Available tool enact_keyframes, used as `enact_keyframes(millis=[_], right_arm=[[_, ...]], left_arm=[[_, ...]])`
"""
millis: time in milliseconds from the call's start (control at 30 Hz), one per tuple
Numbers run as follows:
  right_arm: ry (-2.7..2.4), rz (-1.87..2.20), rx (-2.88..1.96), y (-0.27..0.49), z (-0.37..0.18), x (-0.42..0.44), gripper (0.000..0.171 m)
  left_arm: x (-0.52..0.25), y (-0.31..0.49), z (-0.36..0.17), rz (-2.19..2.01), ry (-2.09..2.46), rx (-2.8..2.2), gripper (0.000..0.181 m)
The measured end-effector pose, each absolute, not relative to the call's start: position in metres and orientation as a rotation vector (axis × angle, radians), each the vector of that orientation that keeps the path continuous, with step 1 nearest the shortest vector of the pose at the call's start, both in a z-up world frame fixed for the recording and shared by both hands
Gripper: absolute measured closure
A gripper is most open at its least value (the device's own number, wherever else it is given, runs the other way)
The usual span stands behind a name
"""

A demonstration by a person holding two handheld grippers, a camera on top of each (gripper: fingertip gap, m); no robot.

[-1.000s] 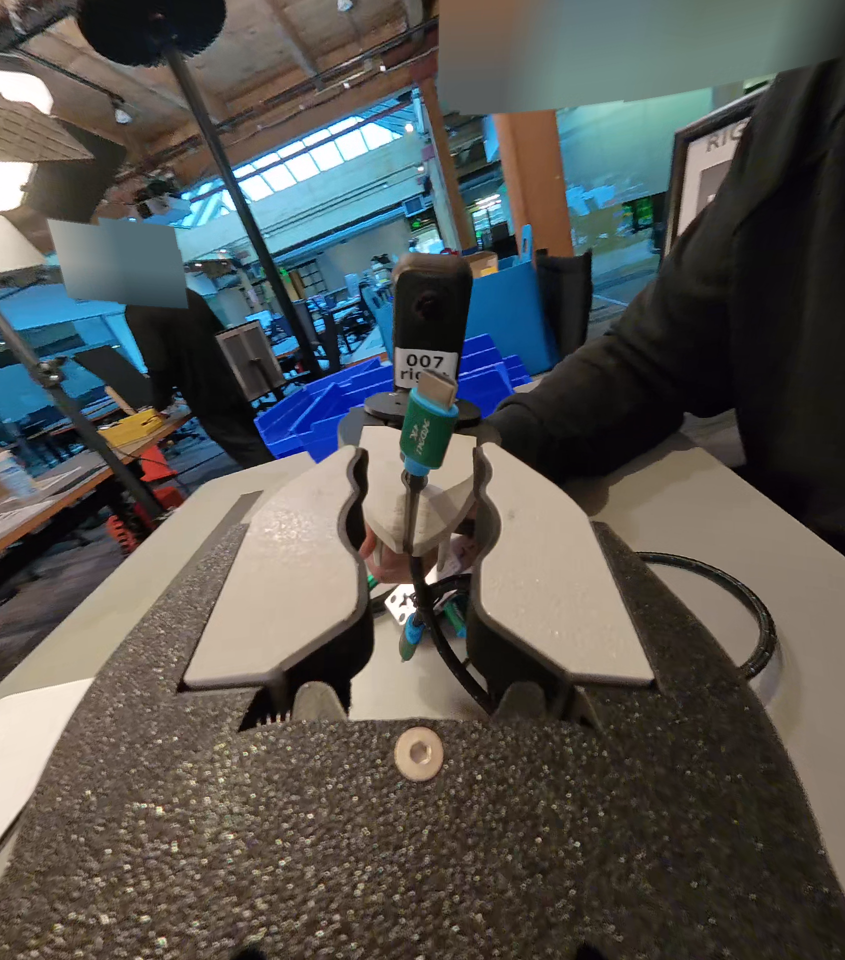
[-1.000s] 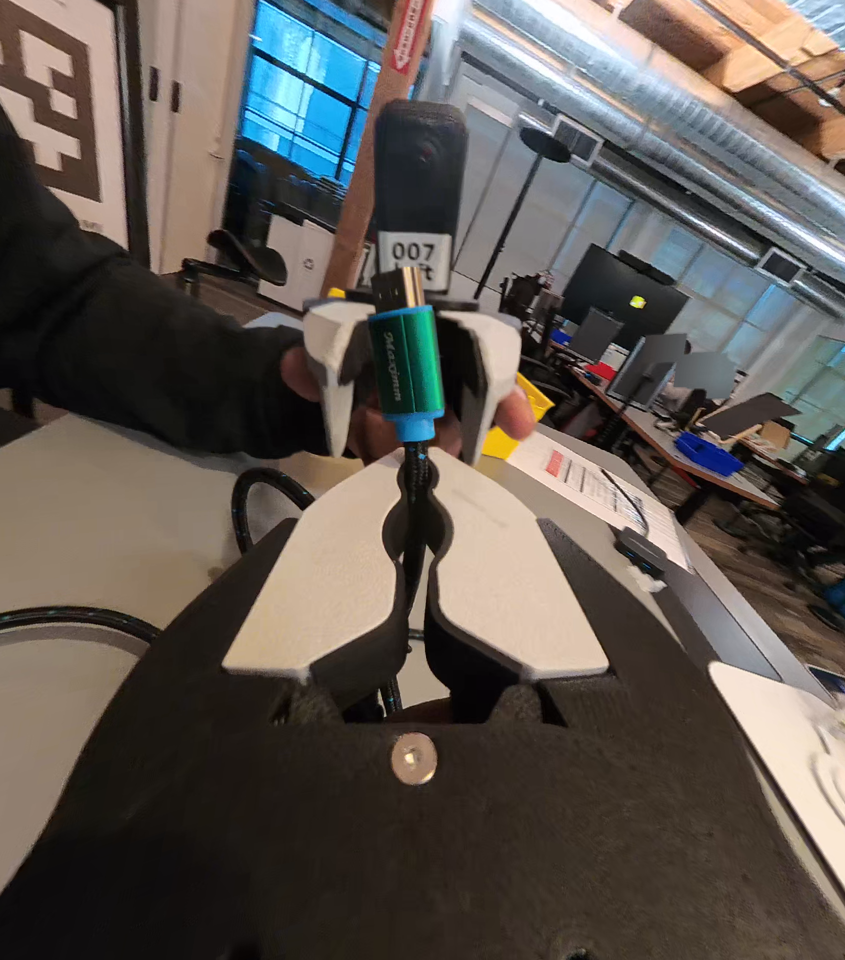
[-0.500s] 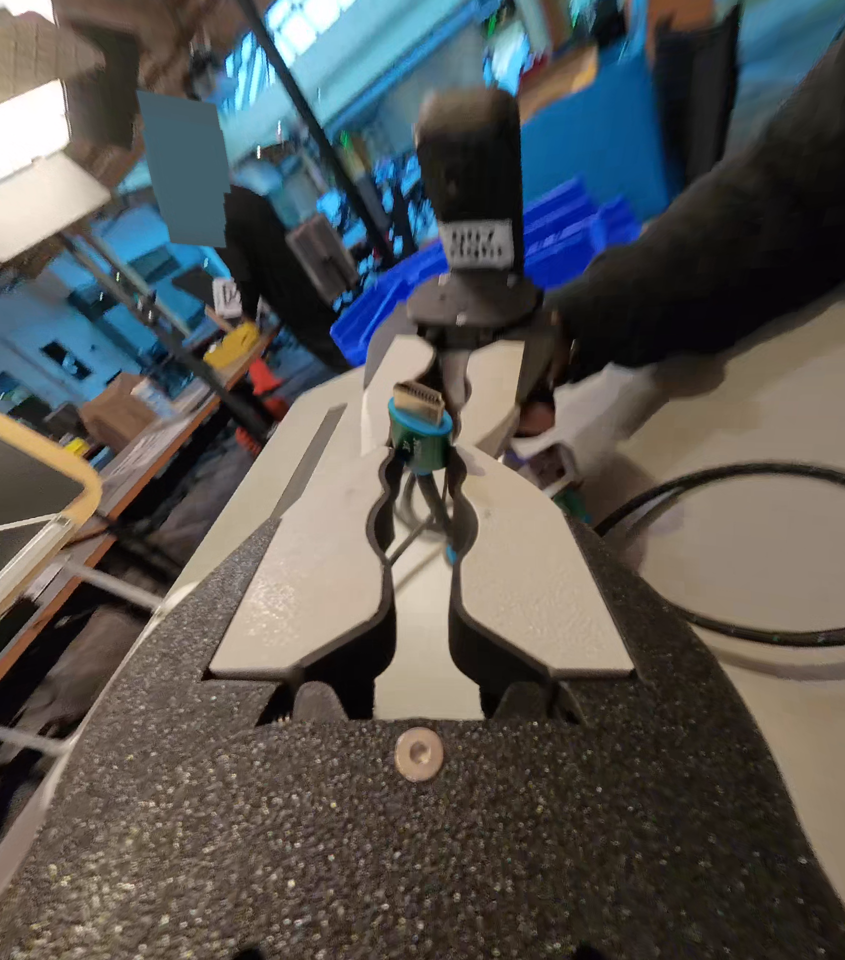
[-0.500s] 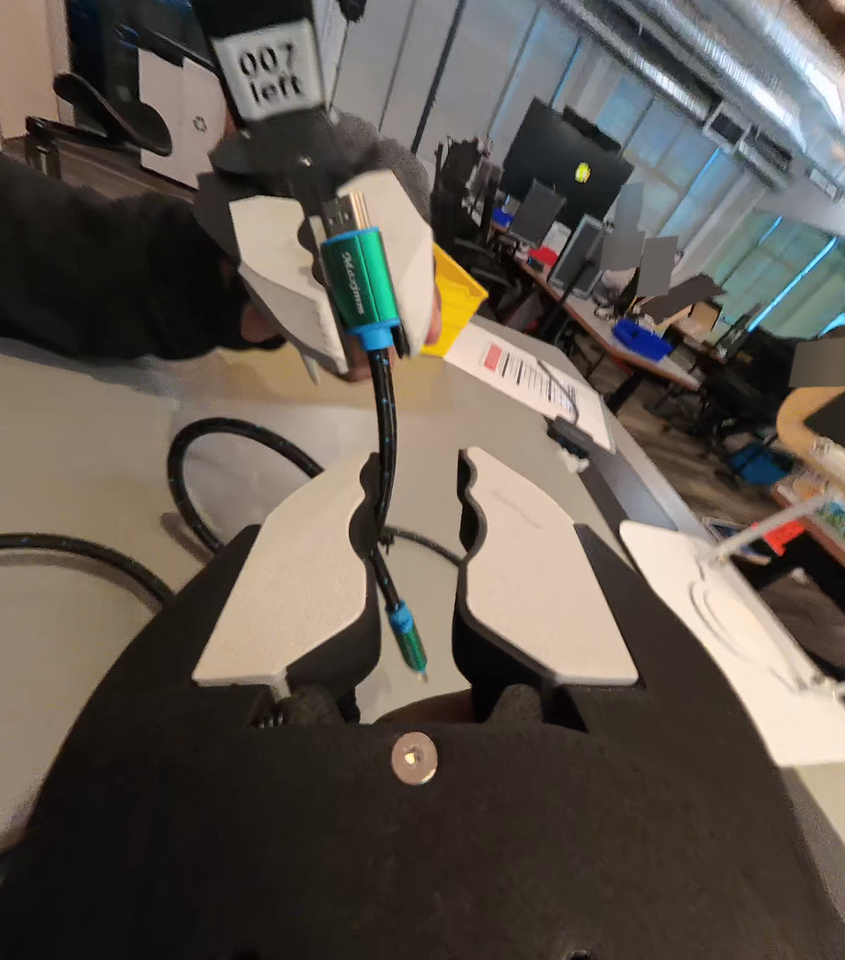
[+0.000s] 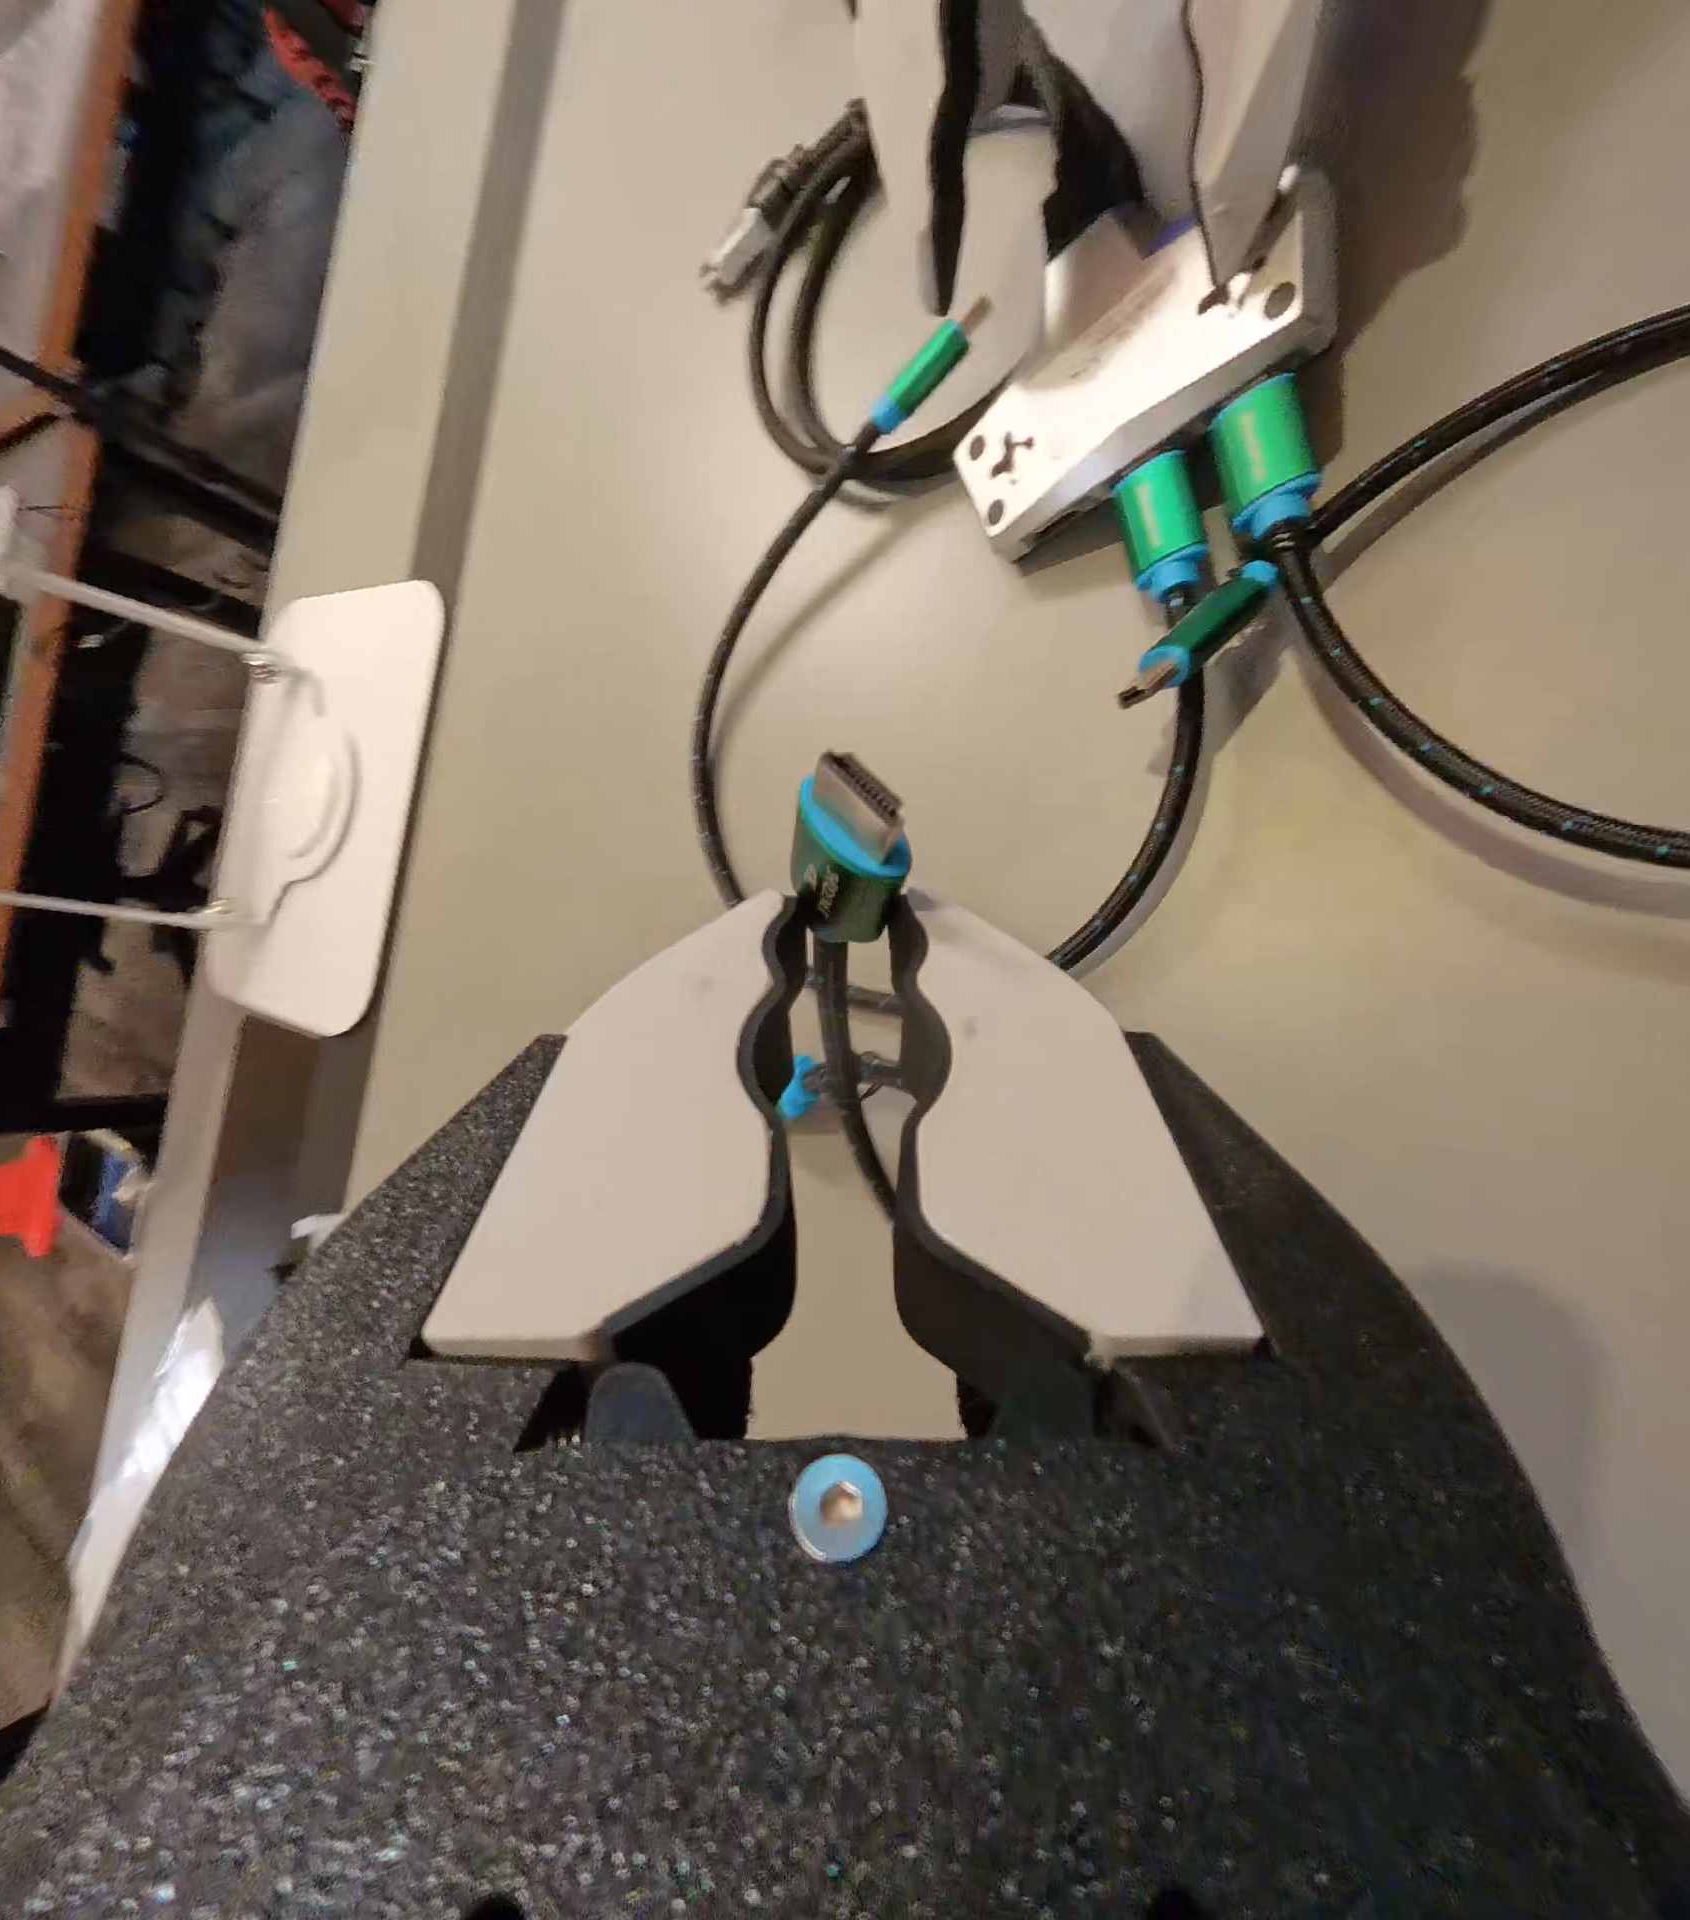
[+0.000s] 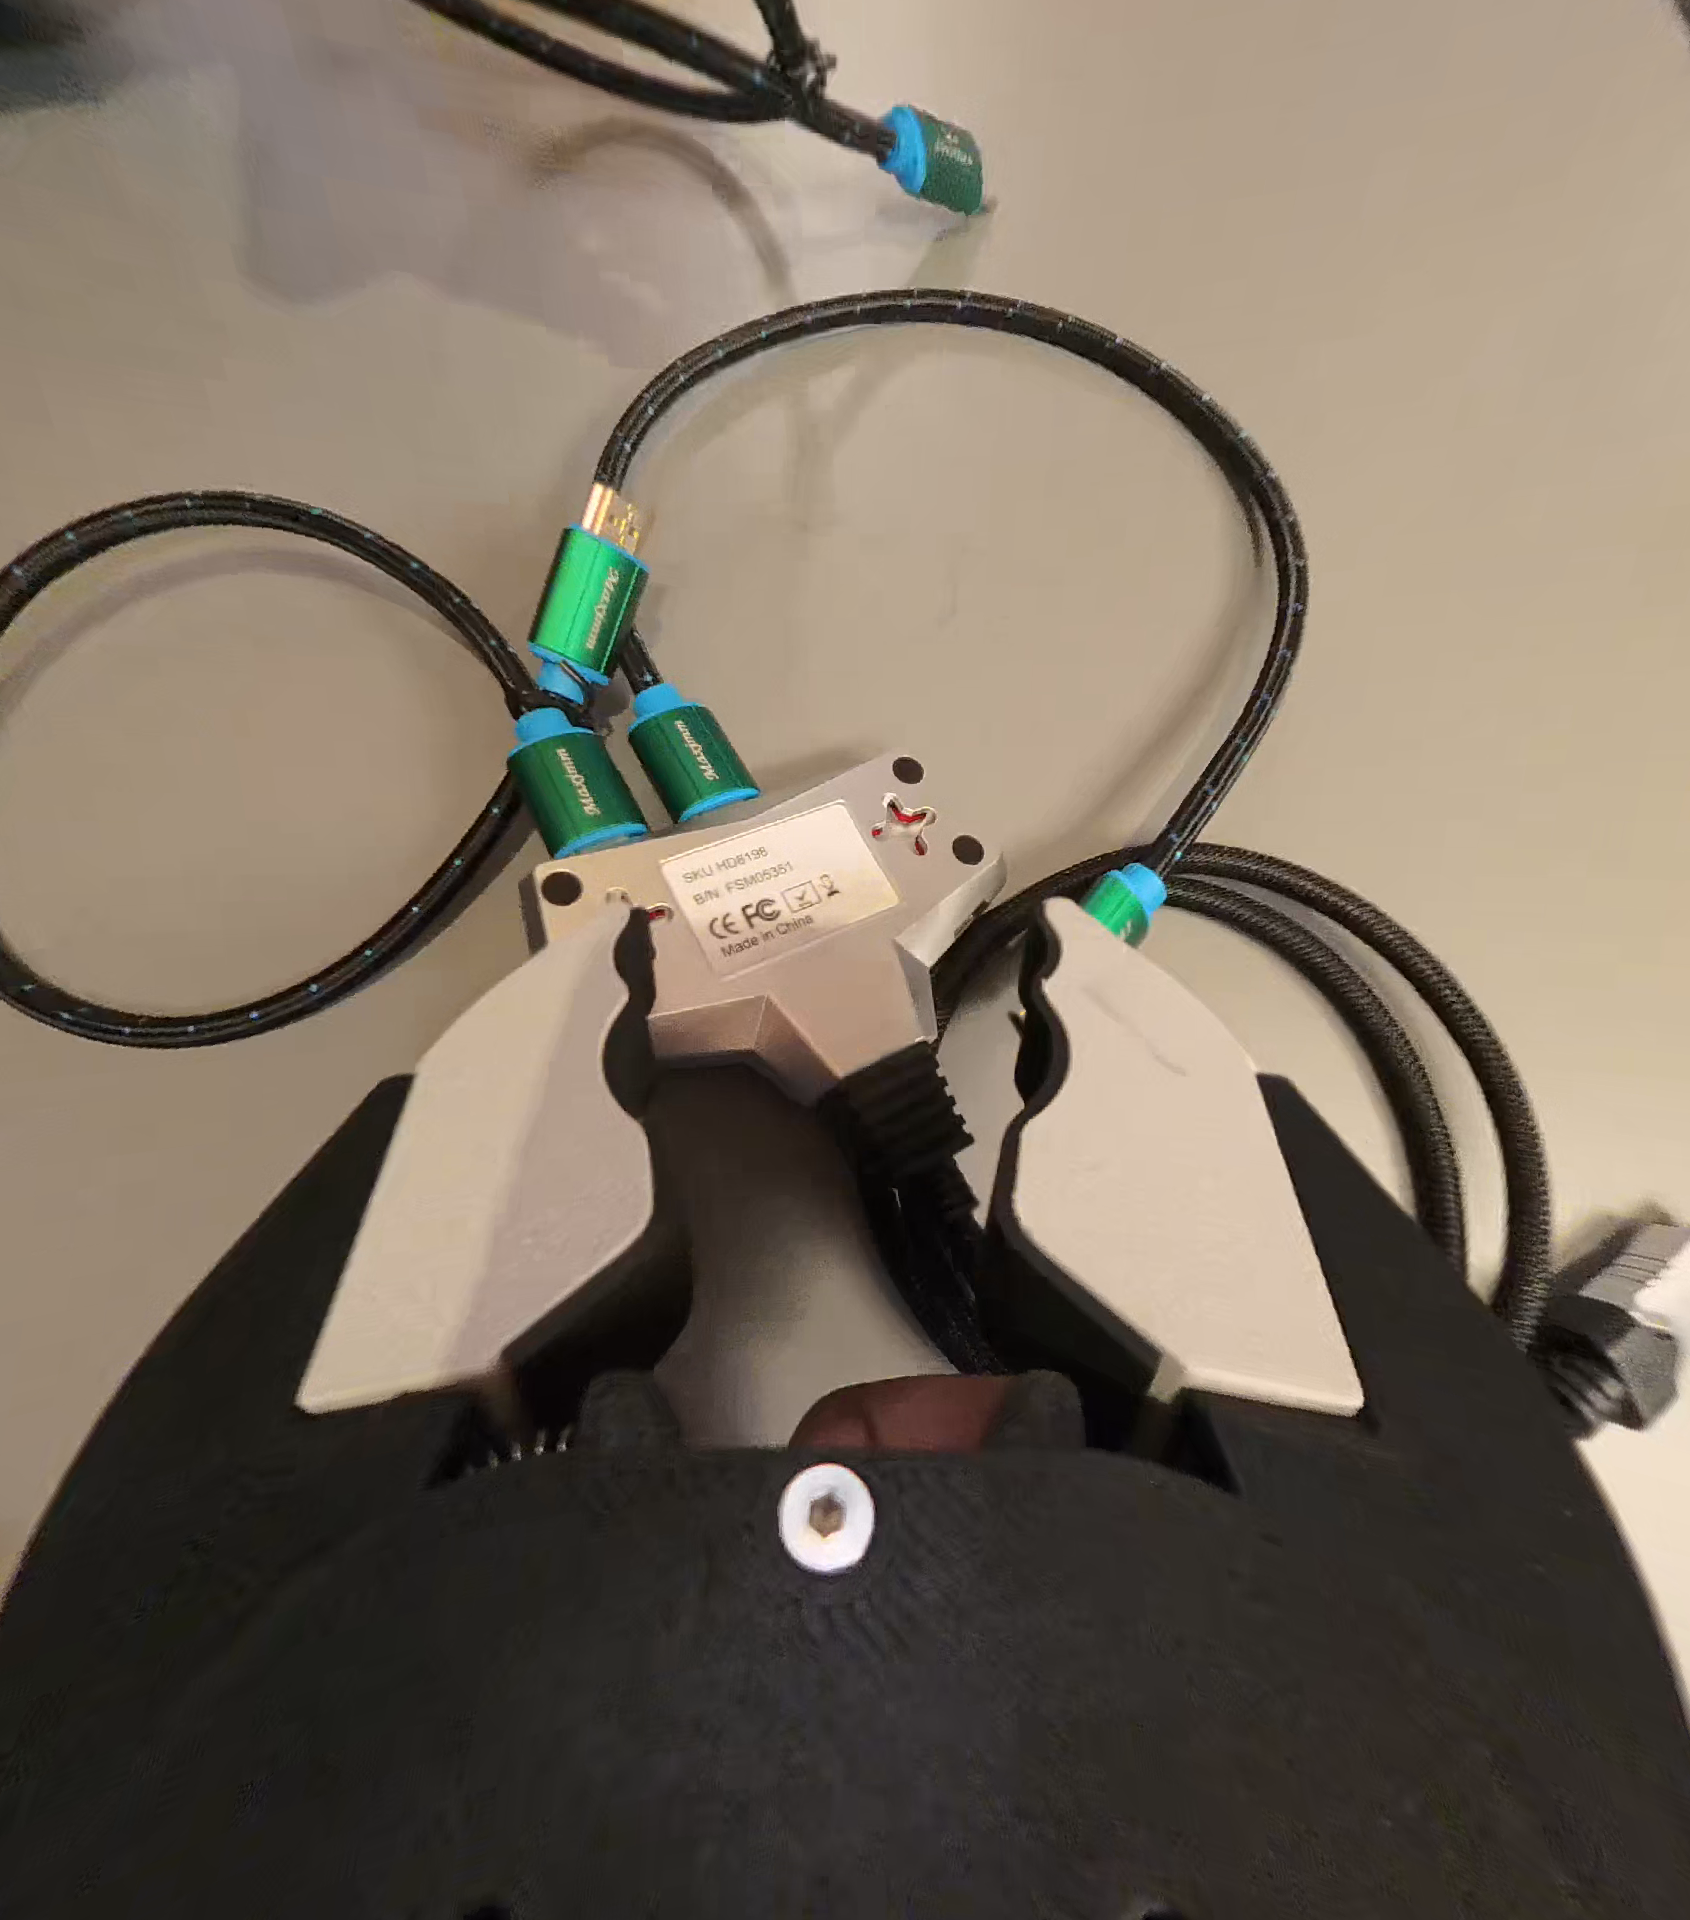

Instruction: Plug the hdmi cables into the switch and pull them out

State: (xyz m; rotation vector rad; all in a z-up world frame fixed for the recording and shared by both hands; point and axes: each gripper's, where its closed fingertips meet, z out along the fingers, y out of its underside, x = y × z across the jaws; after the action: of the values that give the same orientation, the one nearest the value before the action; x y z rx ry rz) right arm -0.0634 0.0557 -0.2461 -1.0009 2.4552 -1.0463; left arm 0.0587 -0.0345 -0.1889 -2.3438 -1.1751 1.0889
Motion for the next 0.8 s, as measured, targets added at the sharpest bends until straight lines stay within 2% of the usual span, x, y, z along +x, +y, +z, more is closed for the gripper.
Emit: enact_keyframes(millis=[33,133,367,667,733,800], right_arm=[[2.452,-1.029,-0.983,0.055,-0.249,-0.063,0.099],[2.449,-1.001,-0.994,0.057,-0.253,-0.061,0.098],[2.475,-0.898,-1.047,0.075,-0.251,-0.064,0.085],[2.435,-0.637,-1.074,0.109,-0.264,-0.056,0.069],[2.49,-0.582,-1.088,0.112,-0.274,-0.06,0.07],[2.526,-0.588,-1.108,0.108,-0.277,-0.061,0.08]], left_arm=[[0.054,-0.032,-0.195,1.067,-1.169,-2.347,0.166],[0.042,-0.021,-0.217,0.981,-1.153,-2.347,0.165],[0.02,-0.007,-0.26,0.854,-1.212,-2.345,0.161],[0.01,-0.004,-0.266,0.921,-1.248,-2.381,0.162],[0.008,-0.002,-0.267,0.925,-1.243,-2.38,0.162],[0.007,-0.002,-0.268,0.926,-1.245,-2.387,0.162]])
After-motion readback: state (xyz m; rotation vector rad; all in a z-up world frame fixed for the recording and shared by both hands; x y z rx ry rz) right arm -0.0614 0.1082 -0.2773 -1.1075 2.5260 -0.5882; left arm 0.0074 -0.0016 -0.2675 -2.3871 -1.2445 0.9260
